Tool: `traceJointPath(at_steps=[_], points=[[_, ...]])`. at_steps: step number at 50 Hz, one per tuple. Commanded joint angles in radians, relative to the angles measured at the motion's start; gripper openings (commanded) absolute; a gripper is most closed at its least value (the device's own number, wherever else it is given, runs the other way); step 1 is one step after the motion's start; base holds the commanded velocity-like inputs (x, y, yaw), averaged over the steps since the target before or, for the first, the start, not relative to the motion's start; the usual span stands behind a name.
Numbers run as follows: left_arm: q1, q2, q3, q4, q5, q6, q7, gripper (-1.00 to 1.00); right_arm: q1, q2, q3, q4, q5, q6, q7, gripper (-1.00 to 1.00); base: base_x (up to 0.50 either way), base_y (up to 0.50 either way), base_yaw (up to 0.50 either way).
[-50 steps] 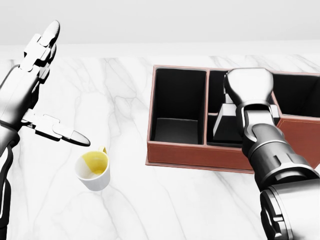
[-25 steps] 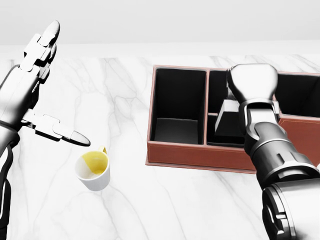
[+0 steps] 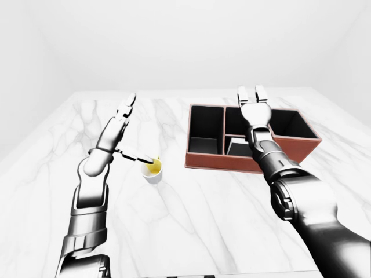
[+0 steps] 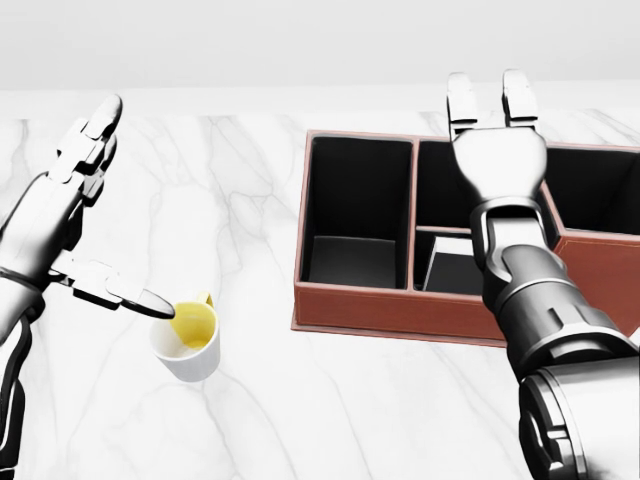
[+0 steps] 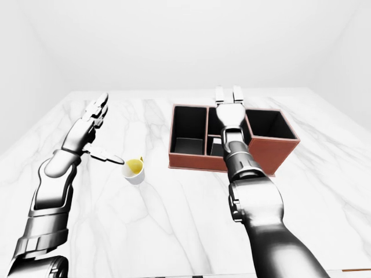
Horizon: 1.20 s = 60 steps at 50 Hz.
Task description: Pick up the book and place it in the caddy.
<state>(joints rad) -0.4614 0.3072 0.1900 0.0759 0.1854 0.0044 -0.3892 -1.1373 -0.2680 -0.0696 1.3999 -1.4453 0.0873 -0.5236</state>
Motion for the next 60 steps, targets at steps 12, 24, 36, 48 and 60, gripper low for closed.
traceJointPath(at_steps=[12, 24, 36, 48, 60], points=[[0.072, 0.032, 0.014, 0.463, -0.045, -0.092, 0.056, 1.0, -0.025, 0.017, 0.022, -0.01, 0.047, 0.0, 0.0, 1.0, 0.0, 0.0, 0.0], [0.077, 0.027, 0.014, 0.407, -0.055, -0.092, 0.047, 1.0, -0.055, 0.023, 0.076, -0.043, 0.127, -0.113, 0.0, 1.0, 0.0, 0.0, 0.0], [0.105, 0.022, 0.03, 0.282, -0.067, -0.092, 0.032, 1.0, -0.016, -0.009, 0.107, -0.15, 0.255, -0.175, 0.0, 1.0, 0.0, 0.0, 0.0], [0.114, 0.018, 0.036, 0.251, -0.07, -0.092, 0.027, 1.0, 0.212, -0.018, 0.082, -0.54, 0.361, -0.175, 0.089, 1.0, 0.0, 0.0, 0.0], [0.15, 0.01, 0.056, 0.12, -0.093, -0.047, 0.025, 1.0, 0.635, 0.036, -0.005, -1.272, 0.54, -0.175, 0.31, 1.0, 0.0, 0.0, 0.0]])
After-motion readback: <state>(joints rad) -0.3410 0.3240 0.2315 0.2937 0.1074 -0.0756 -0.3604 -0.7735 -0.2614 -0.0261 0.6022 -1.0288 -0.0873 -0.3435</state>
